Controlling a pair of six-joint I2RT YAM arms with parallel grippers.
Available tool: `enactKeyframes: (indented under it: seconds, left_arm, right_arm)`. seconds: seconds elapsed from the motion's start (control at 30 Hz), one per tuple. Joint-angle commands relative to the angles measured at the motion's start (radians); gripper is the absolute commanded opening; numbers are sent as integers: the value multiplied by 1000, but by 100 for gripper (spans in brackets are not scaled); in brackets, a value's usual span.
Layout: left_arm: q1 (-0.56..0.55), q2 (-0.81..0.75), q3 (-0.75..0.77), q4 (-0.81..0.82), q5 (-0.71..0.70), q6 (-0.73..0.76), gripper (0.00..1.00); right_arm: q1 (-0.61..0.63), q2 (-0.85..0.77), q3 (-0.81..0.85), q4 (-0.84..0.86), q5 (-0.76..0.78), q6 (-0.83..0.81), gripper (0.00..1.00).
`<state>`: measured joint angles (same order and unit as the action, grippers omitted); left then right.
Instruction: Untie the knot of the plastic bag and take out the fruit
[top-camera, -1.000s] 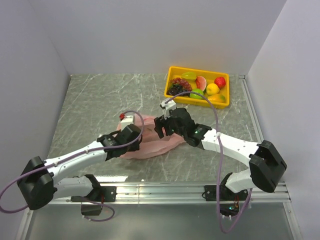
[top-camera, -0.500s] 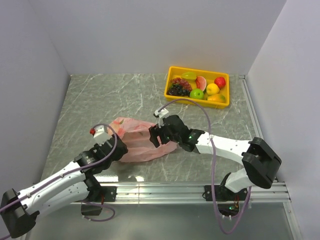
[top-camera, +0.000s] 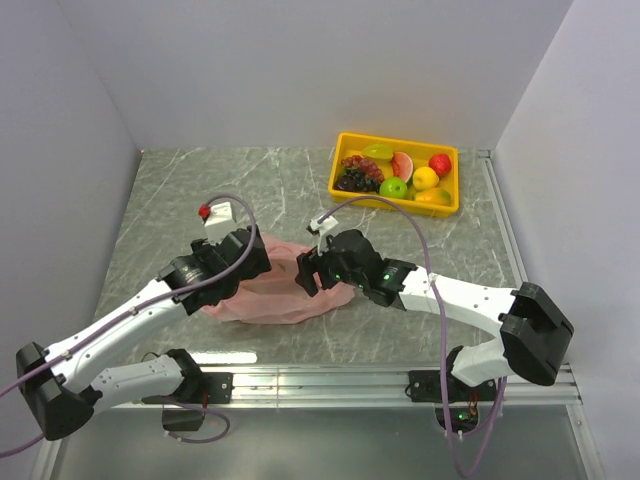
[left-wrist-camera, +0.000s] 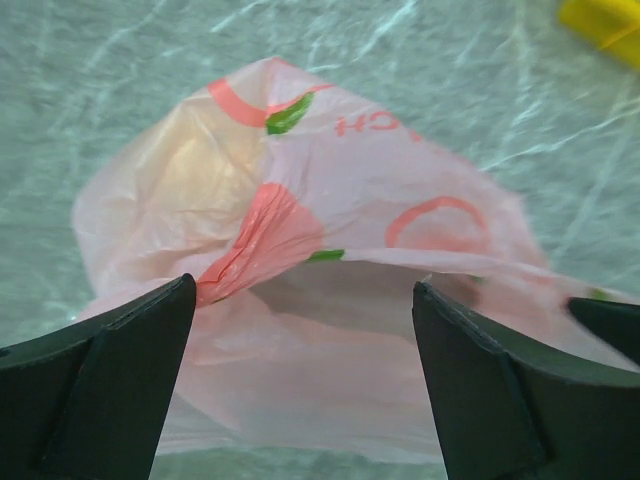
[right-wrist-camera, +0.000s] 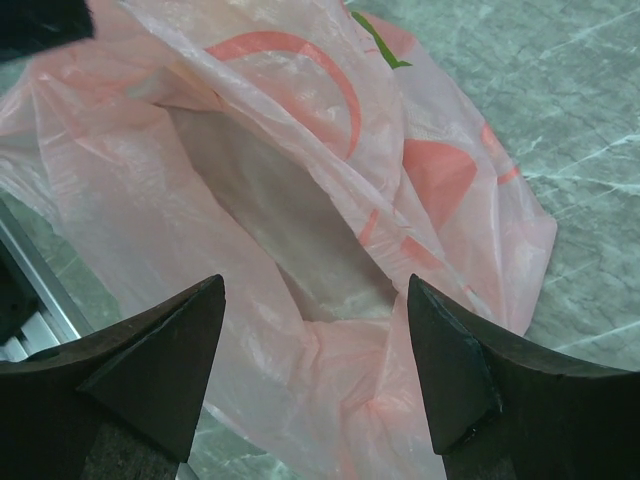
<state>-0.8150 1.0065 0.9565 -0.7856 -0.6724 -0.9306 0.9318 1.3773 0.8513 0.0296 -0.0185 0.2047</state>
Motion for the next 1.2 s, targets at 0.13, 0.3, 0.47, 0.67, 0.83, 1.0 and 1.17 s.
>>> enactKeyframes:
  seconds: [0.13,0.3,0.47,0.67,0.83,1.0,1.17]
  left_arm:
    - [71,84,-27,35,-55,269,99]
    - [148,109,-79,169,37,364,99]
    - [175,136,-88,223,129,450,99]
    - [243,176,-96,264,211,498,99]
    - [335,227,-98,324,221,515,99]
    - [390,273,-93,341,269,536,93]
    - [408,314,-85,347,287,546,62]
  right_arm:
    - [6,-9,11,56,-35,25,80]
    - [4,8,-3,72,-50,32,80]
    - [6,3,-24,89,-63,44,80]
    - [5,5,-35,95,-70,45,80]
    - [6,-3,-43,101,-64,44,80]
    - [5,2,-55,107,-60,42,80]
    - [6,17,-64,131,-66,53,79]
